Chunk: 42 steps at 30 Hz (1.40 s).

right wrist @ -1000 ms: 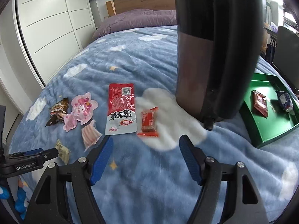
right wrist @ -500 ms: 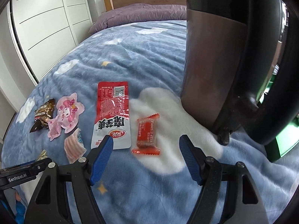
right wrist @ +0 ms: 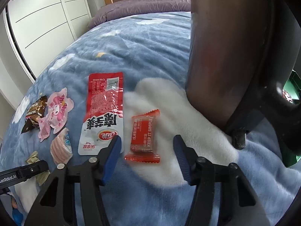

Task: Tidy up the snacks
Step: 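Grasp the olive-green candy with left tool while right tool grasps red candy, then lift both candies and carry them over the green tray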

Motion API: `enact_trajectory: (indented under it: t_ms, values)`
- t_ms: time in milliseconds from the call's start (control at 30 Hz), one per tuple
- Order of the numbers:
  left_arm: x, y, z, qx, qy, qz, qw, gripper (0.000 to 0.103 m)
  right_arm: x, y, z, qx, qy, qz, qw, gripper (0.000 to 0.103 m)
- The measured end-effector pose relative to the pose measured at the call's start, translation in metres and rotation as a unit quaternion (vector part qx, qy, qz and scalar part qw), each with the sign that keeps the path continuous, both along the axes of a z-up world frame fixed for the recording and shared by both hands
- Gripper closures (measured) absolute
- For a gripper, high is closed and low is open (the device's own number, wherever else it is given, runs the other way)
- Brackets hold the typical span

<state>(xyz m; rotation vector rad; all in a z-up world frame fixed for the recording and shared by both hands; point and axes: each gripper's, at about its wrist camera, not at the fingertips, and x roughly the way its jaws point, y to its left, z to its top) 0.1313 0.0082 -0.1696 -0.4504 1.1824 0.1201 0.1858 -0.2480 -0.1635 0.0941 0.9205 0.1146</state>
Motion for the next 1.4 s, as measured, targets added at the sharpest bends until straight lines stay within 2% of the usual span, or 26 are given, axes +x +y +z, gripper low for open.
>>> enact_trajectory:
  t_ms: [100, 300, 367, 400, 433, 500, 600, 833, 933, 1267, 1400]
  values:
    - [0.001, 0.000, -0.002, -0.005, -0.005, 0.003, 1.0000, 0.045, 0.004, 0.000, -0.001, -0.006, -0.003, 0.006, 1.000, 0.017]
    - [0.002, 0.010, -0.004, -0.012, -0.013, 0.005, 0.9998, 0.066, 0.010, 0.000, -0.004, -0.012, -0.004, 0.017, 1.000, 0.030]
    - [0.001, 0.013, -0.004, -0.015, -0.014, 0.001, 0.9998, 0.070, 0.009, 0.002, -0.004, -0.016, -0.006, 0.021, 1.000, 0.038]
    - [0.001, 0.014, -0.004, -0.015, -0.014, -0.004, 0.9998, 0.070, 0.009, 0.003, -0.004, -0.018, -0.007, 0.024, 1.000, 0.045]
    - [0.001, 0.014, -0.003, -0.013, -0.015, -0.008, 0.9998, 0.070, 0.009, 0.004, -0.004, -0.018, -0.007, 0.025, 0.999, 0.046]
    - [0.001, 0.015, -0.002, -0.011, -0.016, -0.017, 0.9997, 0.070, 0.010, 0.005, -0.003, -0.020, -0.010, 0.032, 0.999, 0.067]
    - [0.000, 0.018, -0.002, -0.019, -0.018, -0.021, 0.9994, 0.071, 0.009, 0.008, -0.004, -0.028, -0.013, 0.039, 0.999, 0.076]
    - [0.002, 0.020, 0.002, -0.017, -0.016, -0.032, 0.9992, 0.073, 0.009, 0.007, -0.005, -0.022, -0.016, 0.039, 0.999, 0.077]
    - [0.002, 0.019, 0.004, -0.013, -0.020, -0.038, 0.9990, 0.083, 0.008, 0.006, -0.005, -0.021, -0.017, 0.037, 0.999, 0.078]
    - [-0.003, 0.010, 0.012, 0.023, -0.033, -0.066, 0.9970, 0.084, 0.006, 0.005, -0.005, -0.015, -0.020, 0.032, 0.999, 0.078]
    - [-0.004, 0.007, 0.014, 0.019, -0.033, -0.066, 0.9971, 0.084, 0.002, 0.002, -0.001, -0.008, -0.023, 0.031, 0.999, 0.079]
